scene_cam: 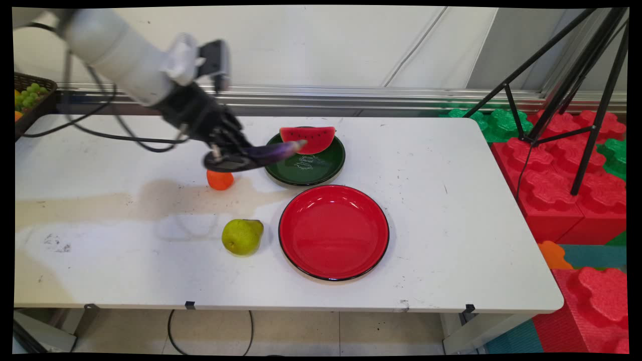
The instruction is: Place the picked object on the table
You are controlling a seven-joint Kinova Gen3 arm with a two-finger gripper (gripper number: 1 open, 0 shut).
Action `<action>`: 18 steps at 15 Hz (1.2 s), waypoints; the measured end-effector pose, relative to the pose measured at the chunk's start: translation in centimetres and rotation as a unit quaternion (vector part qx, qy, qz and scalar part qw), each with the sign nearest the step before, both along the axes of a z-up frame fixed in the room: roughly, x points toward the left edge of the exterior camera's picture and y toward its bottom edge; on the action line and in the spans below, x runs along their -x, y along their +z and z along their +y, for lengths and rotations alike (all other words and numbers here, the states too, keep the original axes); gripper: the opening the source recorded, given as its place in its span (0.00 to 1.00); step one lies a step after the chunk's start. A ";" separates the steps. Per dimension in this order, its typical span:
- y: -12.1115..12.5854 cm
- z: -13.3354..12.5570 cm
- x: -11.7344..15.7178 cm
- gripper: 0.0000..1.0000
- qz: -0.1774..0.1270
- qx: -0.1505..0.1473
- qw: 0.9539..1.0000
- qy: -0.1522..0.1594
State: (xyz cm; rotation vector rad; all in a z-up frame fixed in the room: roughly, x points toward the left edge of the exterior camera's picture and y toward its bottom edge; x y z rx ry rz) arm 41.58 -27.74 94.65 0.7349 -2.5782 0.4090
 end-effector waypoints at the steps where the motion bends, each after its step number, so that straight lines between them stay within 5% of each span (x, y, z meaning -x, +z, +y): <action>1: 0.2 0.6 -0.8 0.00 -0.002 -0.003 1.000 0.010; 9: -0.7 4.2 -5.0 0.00 -0.012 -0.031 0.995 0.098; 18: -6.4 3.5 -5.2 0.00 -0.016 -0.063 0.990 0.124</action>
